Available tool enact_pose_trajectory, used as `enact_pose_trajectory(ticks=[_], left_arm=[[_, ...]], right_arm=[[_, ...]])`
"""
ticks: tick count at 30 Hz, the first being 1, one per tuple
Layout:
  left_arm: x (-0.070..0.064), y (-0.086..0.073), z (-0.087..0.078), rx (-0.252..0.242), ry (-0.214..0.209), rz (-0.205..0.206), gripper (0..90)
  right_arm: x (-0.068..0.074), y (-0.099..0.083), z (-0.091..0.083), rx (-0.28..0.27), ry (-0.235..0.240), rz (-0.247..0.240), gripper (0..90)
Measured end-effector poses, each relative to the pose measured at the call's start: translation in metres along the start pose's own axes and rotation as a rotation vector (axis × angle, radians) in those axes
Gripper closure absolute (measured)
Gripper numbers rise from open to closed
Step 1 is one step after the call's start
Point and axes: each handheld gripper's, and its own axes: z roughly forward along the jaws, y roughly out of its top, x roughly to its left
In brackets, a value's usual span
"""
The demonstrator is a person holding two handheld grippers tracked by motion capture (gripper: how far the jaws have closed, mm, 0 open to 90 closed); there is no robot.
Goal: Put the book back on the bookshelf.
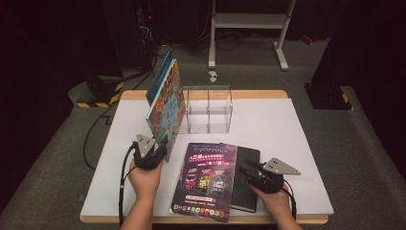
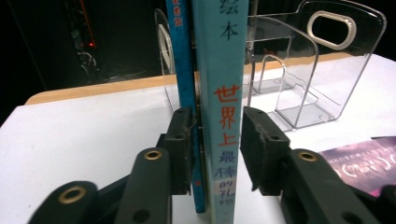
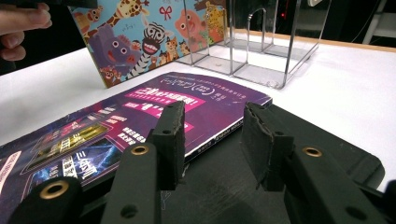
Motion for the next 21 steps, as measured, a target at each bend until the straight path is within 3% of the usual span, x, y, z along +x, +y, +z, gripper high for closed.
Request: enact_pose_trajectory(ticks=[10,21], left_arm=[[0.009,-0.006,-0.02,0.065,-0.082,-0.037,62.3],[0.02,-0.021,-0.034,0.095,-0.083,-0.106,79.6]], right_arm=[[0.0,0.0,0.0,0.002,0.0,-0.001,58.6],[0.001,0.0,0.001,0.005,0.0,-0.006,58.7]])
